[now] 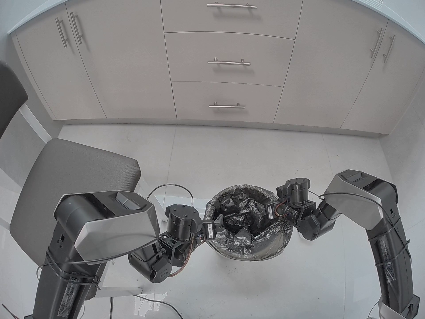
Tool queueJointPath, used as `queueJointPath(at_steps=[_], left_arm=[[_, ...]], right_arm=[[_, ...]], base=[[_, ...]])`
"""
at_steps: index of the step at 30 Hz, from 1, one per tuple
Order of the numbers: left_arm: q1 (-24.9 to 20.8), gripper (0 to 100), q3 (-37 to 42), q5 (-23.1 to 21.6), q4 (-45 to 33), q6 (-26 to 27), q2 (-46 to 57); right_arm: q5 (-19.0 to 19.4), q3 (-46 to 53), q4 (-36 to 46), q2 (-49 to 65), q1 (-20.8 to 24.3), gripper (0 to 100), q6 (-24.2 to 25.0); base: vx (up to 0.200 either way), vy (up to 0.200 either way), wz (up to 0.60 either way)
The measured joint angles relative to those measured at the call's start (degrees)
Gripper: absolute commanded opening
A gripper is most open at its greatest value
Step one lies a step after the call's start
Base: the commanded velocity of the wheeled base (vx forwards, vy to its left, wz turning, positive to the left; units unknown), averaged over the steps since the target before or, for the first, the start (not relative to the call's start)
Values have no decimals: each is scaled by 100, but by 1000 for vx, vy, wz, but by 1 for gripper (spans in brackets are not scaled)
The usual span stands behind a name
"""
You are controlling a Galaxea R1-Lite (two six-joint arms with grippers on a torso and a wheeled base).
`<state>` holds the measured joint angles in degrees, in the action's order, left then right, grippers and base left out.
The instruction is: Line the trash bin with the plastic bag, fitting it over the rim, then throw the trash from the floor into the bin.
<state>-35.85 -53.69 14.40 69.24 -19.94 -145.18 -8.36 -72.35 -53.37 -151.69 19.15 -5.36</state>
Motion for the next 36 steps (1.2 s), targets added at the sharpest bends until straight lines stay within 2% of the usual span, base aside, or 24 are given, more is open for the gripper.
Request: queueJointPath(at_steps=[14,26,36], left_arm=[[0,100,-2,-4,0,10,-46],[-2,100,-2,-4,-2,11,-50],[-11,100,-2,-9,6,11,-61]], right_arm=[[-44,317,-38,306,146,100,-128],[158,1905,-68,1597,857,100,-98],[238,2971,-271,1949,1279,100,-166]], base=[[0,0,0],[0,0,0],[0,0,0]])
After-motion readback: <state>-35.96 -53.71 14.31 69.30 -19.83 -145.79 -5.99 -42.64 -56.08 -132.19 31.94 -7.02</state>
